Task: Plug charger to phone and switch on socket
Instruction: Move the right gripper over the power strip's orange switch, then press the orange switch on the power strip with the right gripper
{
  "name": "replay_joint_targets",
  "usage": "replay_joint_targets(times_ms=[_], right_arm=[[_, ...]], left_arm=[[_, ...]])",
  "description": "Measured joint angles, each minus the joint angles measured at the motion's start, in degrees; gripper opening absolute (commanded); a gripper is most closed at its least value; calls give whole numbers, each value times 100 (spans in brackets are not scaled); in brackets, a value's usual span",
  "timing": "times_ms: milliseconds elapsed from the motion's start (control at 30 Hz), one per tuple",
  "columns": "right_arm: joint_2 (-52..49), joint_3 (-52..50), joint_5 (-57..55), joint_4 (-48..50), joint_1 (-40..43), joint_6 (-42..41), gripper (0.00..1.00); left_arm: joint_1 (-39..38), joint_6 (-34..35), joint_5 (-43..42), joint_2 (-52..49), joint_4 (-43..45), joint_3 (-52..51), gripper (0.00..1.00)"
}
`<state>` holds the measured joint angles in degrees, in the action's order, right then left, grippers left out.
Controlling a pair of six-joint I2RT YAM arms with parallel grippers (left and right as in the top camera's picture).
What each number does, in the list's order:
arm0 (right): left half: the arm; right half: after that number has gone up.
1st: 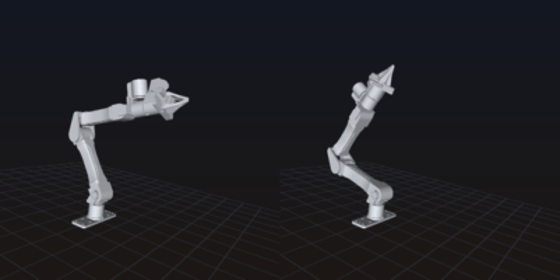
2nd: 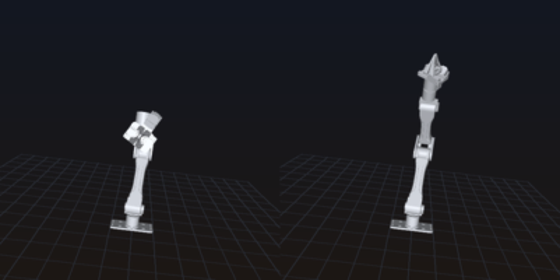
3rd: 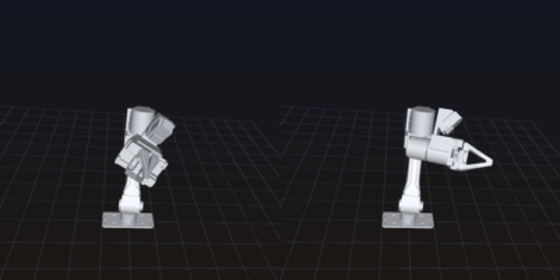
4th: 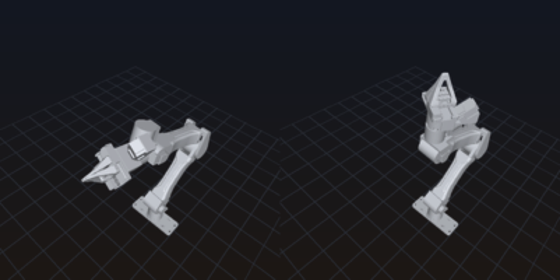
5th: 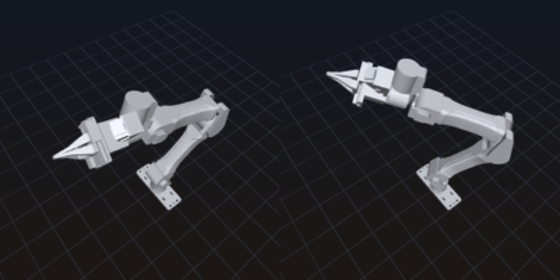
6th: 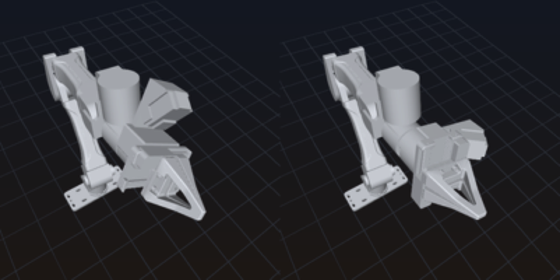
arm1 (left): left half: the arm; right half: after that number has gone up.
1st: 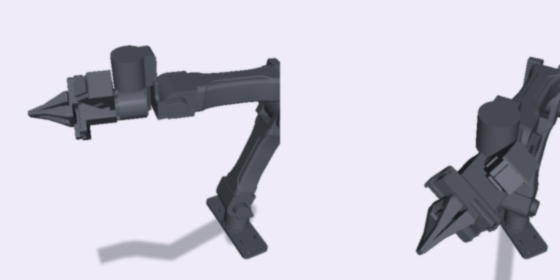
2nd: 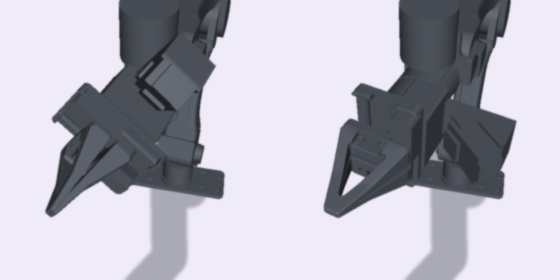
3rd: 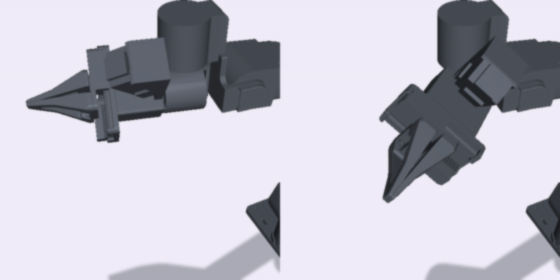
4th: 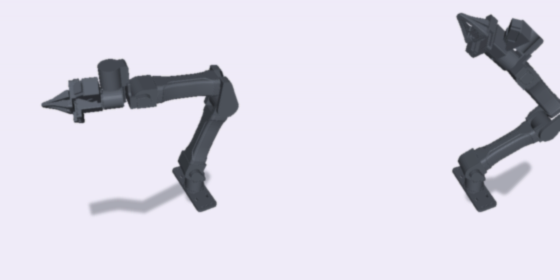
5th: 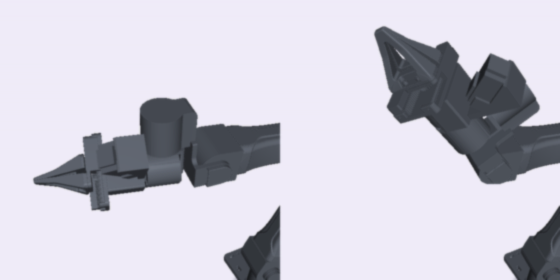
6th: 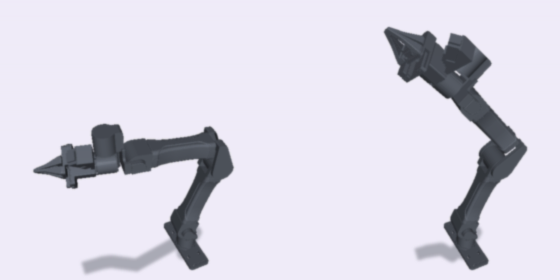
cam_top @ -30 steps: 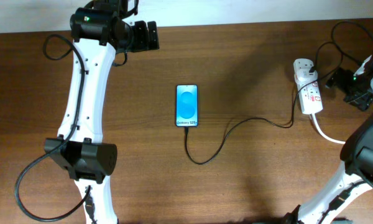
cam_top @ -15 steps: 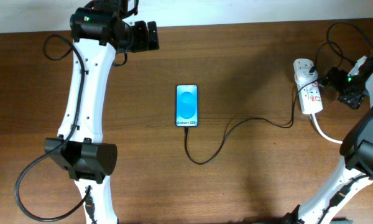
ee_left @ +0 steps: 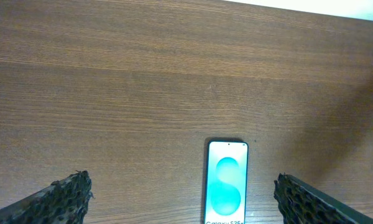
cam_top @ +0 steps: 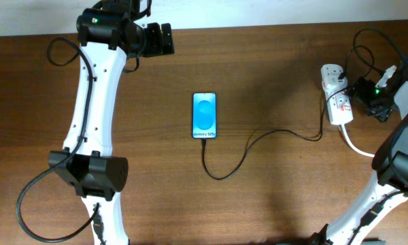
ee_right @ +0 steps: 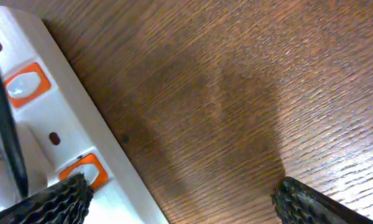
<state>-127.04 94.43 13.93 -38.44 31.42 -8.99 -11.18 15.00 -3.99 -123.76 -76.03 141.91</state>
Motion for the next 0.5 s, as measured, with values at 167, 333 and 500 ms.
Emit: replay_joint_targets(times_ms=[167, 333, 500], right_arm=[[0, -50, 129, 201, 11, 0, 98], [0, -59, 164, 232, 11, -2, 98], [52, -203, 188, 402, 11, 22, 98]], left_arm=[[0, 0, 0, 0, 0, 0, 99], [0, 0, 2, 0, 0, 0, 99], [0, 0, 2, 0, 0, 0, 99]])
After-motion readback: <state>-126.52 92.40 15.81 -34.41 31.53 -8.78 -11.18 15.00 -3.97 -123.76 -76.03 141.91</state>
